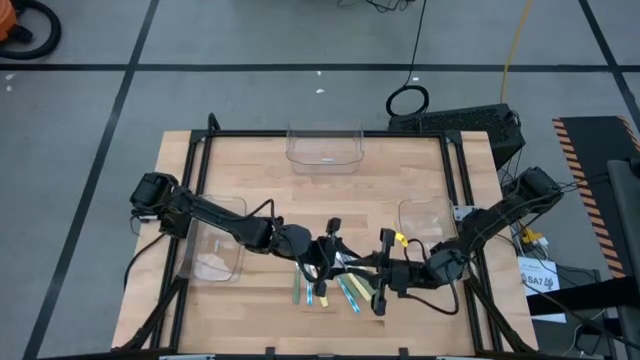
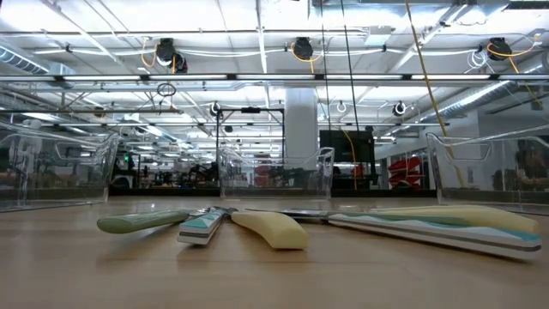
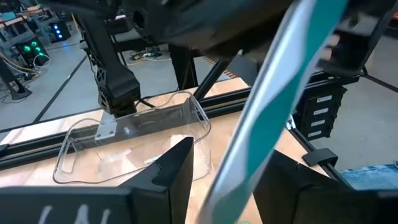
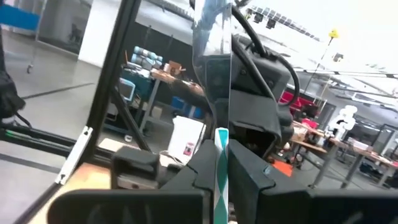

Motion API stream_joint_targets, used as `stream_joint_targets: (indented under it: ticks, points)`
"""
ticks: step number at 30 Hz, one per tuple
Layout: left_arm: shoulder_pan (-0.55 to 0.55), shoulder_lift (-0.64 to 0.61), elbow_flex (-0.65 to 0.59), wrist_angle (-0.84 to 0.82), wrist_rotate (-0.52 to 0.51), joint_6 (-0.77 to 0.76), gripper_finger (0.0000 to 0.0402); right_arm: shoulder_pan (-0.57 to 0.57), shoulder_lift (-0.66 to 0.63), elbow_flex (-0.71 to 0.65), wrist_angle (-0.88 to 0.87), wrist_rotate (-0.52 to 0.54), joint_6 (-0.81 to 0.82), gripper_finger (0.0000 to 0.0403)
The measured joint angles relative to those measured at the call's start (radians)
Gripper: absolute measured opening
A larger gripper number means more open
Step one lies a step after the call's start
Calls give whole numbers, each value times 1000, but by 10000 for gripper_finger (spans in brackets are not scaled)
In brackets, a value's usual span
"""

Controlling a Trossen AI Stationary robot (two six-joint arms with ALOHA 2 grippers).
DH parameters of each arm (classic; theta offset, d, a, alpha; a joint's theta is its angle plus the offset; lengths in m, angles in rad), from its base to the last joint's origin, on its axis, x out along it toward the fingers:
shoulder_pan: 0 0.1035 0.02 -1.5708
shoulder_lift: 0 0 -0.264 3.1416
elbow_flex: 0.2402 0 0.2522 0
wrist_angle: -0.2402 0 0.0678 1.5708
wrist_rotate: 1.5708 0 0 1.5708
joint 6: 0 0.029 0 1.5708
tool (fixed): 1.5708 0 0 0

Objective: Sort silverware by color (type)
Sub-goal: Put the right white and blue patterned knife into the bottom left transparent bin

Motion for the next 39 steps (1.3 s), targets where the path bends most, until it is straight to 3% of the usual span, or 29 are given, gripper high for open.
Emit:
stream_joint_targets:
  ticks: [6, 13, 23, 31, 35, 39]
  points:
    - [-5, -1, 0, 6, 0, 4, 147, 33, -1, 0, 62, 5, -40, 18]
    - [-6, -1, 0, 12, 1, 2, 147, 67, -29, 0, 58, 100, -50, 18]
    - [-18, -1, 0, 64, 1, 0, 145, 71, -30, 0, 57, 105, -44, 18]
    - [-22, -1, 0, 63, 1, 10, 62, 71, -30, 0, 60, 107, -34, 18]
    - [-22, -1, 0, 59, 2, 1, 59, 71, -30, 0, 54, 111, -36, 26]
    - [-23, -23, -1, 21, -1, -51, 59, 72, -30, 1, 53, 204, -53, 60]
